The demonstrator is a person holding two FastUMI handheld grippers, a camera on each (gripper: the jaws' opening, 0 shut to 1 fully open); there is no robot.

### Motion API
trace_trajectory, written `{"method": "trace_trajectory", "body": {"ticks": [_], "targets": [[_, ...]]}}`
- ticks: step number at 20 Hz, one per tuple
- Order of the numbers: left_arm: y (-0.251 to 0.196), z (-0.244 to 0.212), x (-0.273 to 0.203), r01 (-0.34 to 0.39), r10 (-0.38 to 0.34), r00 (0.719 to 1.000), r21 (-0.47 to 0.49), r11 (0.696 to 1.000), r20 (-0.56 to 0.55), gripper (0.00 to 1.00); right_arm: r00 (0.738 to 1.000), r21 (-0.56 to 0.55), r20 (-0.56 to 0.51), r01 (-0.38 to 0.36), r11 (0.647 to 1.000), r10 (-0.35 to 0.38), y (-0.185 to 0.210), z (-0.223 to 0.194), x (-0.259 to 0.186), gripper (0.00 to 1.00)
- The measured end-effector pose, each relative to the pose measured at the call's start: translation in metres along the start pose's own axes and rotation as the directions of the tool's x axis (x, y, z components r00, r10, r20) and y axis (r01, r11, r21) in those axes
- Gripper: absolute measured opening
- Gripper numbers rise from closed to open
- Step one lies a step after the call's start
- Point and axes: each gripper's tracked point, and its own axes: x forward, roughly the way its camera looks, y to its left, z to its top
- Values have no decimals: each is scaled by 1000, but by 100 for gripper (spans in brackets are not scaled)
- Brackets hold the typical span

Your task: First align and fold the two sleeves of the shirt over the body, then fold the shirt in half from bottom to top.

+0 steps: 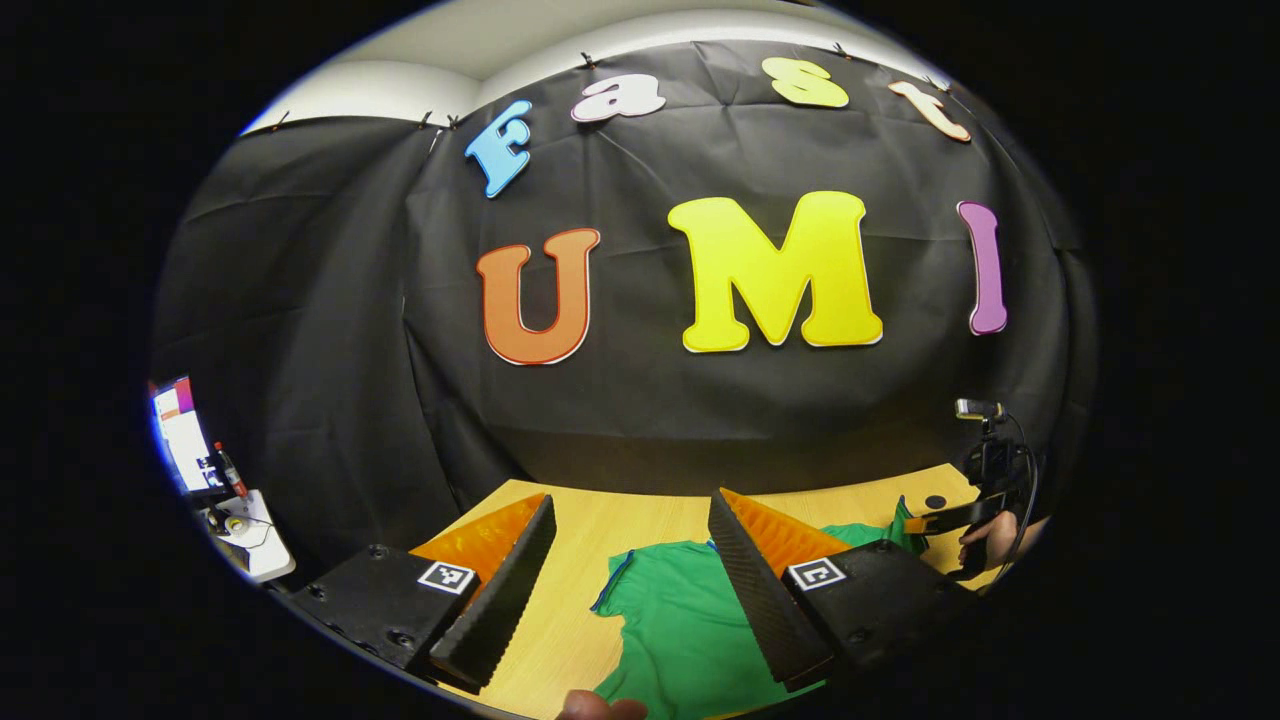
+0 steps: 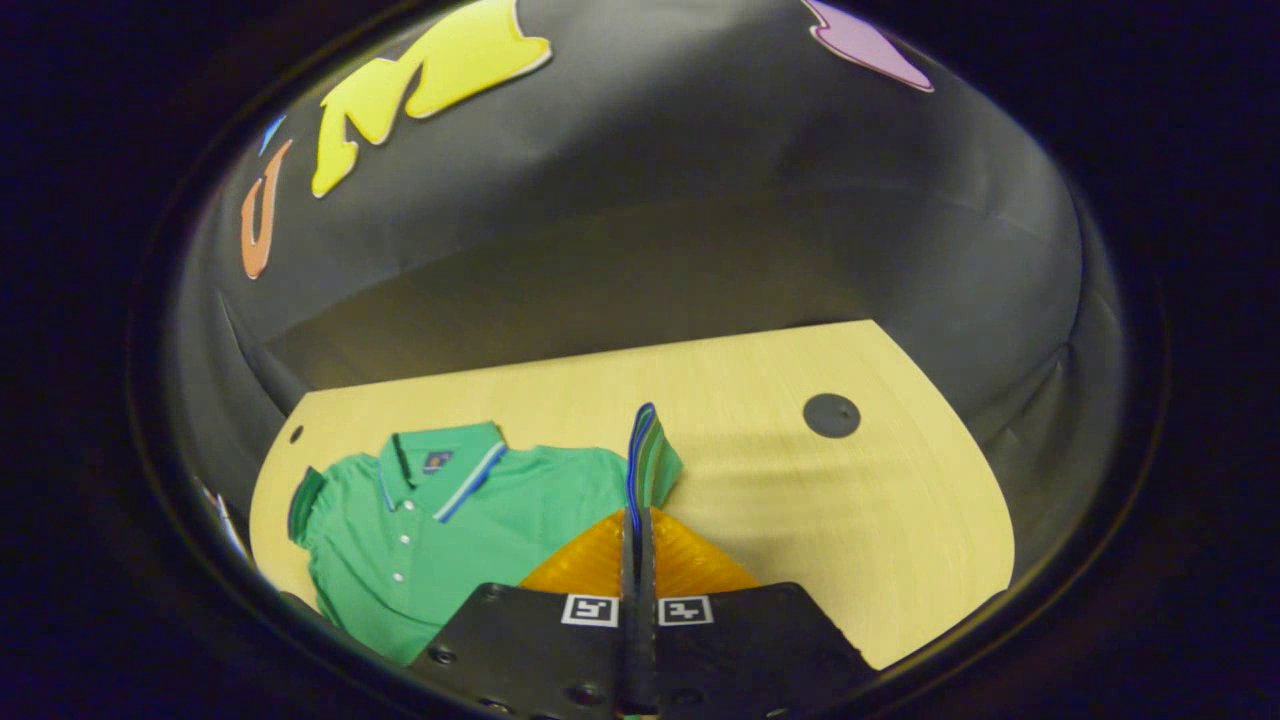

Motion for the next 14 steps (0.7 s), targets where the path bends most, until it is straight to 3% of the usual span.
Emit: {"method": "trace_trajectory", "body": {"ticks": [4,9,10,11,12,14], "targets": [[13,1,-5,-15,15,1000,1,1000,9,97,999,-16,-2,-53,998,53,59,4,-6,0],[49,-3,-8,-57,57,998,2,998,5,97,995,-35,-72,-65,997,62,122,-19,6,0],[61,-2,-9,-74,74,997,7,997,5,97,992,-28,-82,-94,995,91,143,-23,7,16],[68,-3,-10,-79,79,997,4,997,1,97,991,-23,-75,-112,993,110,156,-23,6,25],[72,-5,-9,-82,82,997,-1,997,-3,97,991,-26,-65,-117,993,115,160,-21,4,44],[78,-11,-7,-82,82,997,-17,996,-14,97,993,-33,-52,-110,993,108,160,-17,-3,67]]}}
